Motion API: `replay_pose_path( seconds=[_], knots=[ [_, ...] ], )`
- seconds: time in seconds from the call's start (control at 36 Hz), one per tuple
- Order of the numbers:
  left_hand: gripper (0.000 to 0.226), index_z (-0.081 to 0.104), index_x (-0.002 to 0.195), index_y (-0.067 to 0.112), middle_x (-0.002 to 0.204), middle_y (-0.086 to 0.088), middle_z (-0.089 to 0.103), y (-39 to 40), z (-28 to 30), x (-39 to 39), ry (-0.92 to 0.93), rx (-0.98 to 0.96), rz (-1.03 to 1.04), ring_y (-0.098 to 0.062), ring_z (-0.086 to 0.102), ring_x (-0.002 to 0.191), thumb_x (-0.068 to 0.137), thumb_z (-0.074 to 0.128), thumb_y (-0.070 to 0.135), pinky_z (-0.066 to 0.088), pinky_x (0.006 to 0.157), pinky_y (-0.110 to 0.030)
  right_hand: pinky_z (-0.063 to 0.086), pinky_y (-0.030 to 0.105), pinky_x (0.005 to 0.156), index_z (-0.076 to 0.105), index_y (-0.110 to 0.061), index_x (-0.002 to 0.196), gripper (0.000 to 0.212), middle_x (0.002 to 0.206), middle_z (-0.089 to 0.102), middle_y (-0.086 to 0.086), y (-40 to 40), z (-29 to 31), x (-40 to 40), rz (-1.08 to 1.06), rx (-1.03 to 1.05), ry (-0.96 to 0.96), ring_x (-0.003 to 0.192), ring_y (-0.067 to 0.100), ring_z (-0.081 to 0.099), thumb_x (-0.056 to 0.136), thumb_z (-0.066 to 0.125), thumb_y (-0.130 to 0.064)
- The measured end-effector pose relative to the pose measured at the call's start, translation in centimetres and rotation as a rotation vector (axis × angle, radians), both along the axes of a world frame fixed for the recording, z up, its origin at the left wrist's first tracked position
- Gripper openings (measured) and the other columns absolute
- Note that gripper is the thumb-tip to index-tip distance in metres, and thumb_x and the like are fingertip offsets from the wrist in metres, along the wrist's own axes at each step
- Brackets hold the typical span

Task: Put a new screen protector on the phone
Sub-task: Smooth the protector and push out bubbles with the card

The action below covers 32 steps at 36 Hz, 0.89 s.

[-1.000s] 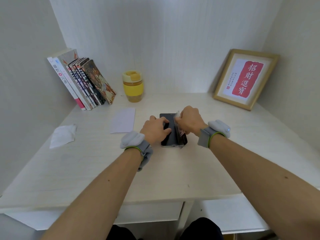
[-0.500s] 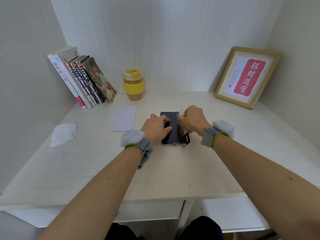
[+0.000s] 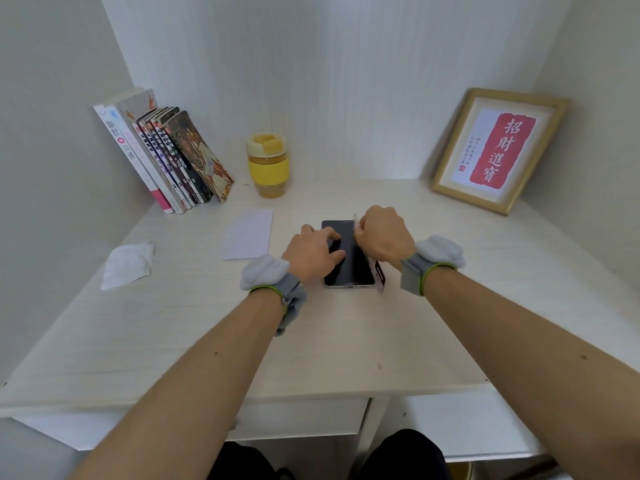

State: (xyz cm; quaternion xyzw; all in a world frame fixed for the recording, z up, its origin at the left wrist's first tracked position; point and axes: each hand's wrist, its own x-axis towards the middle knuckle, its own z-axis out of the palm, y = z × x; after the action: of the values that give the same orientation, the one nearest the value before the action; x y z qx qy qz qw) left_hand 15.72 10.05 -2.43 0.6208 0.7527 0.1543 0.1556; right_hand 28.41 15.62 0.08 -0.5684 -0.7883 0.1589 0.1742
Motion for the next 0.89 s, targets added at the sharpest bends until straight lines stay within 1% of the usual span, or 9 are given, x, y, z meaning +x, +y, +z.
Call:
replay_pose_path(
  seconds=[0.06,0.11,0.28,0.36,0.47,0.53,0.67,0.81,0.89],
  knots=[
    [0.048,0.045,0.137,0.028,0.13,-0.013,0.04,0.0,0.0,0.0,-0.003,0.004,-0.003,-0.032,0.052,0.111,0.093,0.054,0.043,0.042,0.1,-0.037,0.042,0.033,0.072,0.059,-0.004,0.1,0.019,0.111,0.057,0.019,-0.4,0.1,-0.3,0.028,0.04,-0.098,0.099,0.038,0.057,0.096,0.046,-0.017],
    [0.047,0.045,0.136,0.027,0.13,-0.013,0.04,0.0,0.0,0.0,-0.005,0.007,-0.004,-0.032,0.052,0.112,0.093,0.054,0.043,0.042,0.1,-0.037,0.039,0.034,0.073,0.056,-0.002,0.107,0.018,0.115,0.054,0.018,-0.7,0.3,-0.4,0.047,0.071,-0.169,0.106,0.038,0.054,0.096,0.046,-0.013],
    [0.047,0.045,0.136,0.028,0.129,-0.012,0.04,0.0,-0.1,0.0,-0.015,0.007,-0.002,-0.032,0.051,0.113,0.093,0.054,0.043,0.041,0.1,-0.037,0.04,0.035,0.075,0.054,0.0,0.108,0.018,0.118,0.052,0.02,-0.7,0.8,-0.2,0.035,0.081,-0.209,0.107,0.038,0.053,0.095,0.046,-0.009],
    [0.047,0.045,0.136,0.028,0.13,-0.012,0.039,0.1,-0.1,-0.1,-0.015,0.003,0.001,-0.032,0.051,0.113,0.093,0.053,0.043,0.042,0.101,-0.038,0.044,0.037,0.077,0.053,-0.005,0.095,0.009,0.113,0.054,0.019,-0.2,0.9,0.0,-0.01,0.052,-0.14,0.104,0.039,0.054,0.094,0.046,-0.011],
    [0.046,0.045,0.136,0.029,0.13,-0.012,0.039,0.1,-0.2,-0.1,-0.011,0.005,0.0,-0.032,0.051,0.112,0.093,0.053,0.044,0.042,0.1,-0.037,0.045,0.033,0.07,0.052,-0.008,0.079,0.02,0.097,0.059,0.017,0.3,0.8,-0.1,0.032,0.021,-0.088,0.086,0.036,0.057,0.094,0.046,-0.02],
    [0.047,0.045,0.136,0.029,0.13,-0.012,0.039,0.1,-0.2,-0.1,-0.011,0.006,0.0,-0.032,0.051,0.113,0.093,0.053,0.044,0.042,0.099,-0.037,0.045,0.033,0.07,0.054,-0.008,0.082,0.018,0.102,0.06,0.017,0.1,0.6,-0.1,0.053,0.033,-0.133,0.084,0.034,0.055,0.095,0.046,-0.02],
    [0.047,0.045,0.136,0.028,0.13,-0.012,0.039,0.1,-0.1,-0.1,-0.01,0.007,-0.002,-0.032,0.051,0.113,0.093,0.053,0.043,0.042,0.1,-0.037,0.037,0.033,0.072,0.055,-0.001,0.107,0.018,0.116,0.053,0.02,-0.3,0.4,0.0,0.078,0.113,-0.249,0.105,0.038,0.053,0.096,0.045,-0.011],
    [0.047,0.045,0.136,0.028,0.13,-0.012,0.039,0.0,-0.1,-0.1,-0.018,0.007,-0.004,-0.032,0.051,0.113,0.093,0.054,0.043,0.042,0.101,-0.037,0.037,0.033,0.072,0.055,-0.002,0.102,0.014,0.114,0.054,0.019,0.5,0.2,0.6,0.059,0.154,-0.279,0.103,0.038,0.053,0.095,0.045,-0.009],
    [0.047,0.045,0.137,0.028,0.131,-0.012,0.039,-0.1,-0.1,-0.1,-0.015,0.012,-0.008,-0.031,0.051,0.114,0.093,0.053,0.043,0.041,0.1,-0.036,0.039,0.033,0.07,0.06,-0.005,0.103,0.02,0.11,0.058,0.017,1.3,0.1,0.9,0.048,0.201,-0.28,0.097,0.037,0.056,0.096,0.046,-0.017]
  ],
)
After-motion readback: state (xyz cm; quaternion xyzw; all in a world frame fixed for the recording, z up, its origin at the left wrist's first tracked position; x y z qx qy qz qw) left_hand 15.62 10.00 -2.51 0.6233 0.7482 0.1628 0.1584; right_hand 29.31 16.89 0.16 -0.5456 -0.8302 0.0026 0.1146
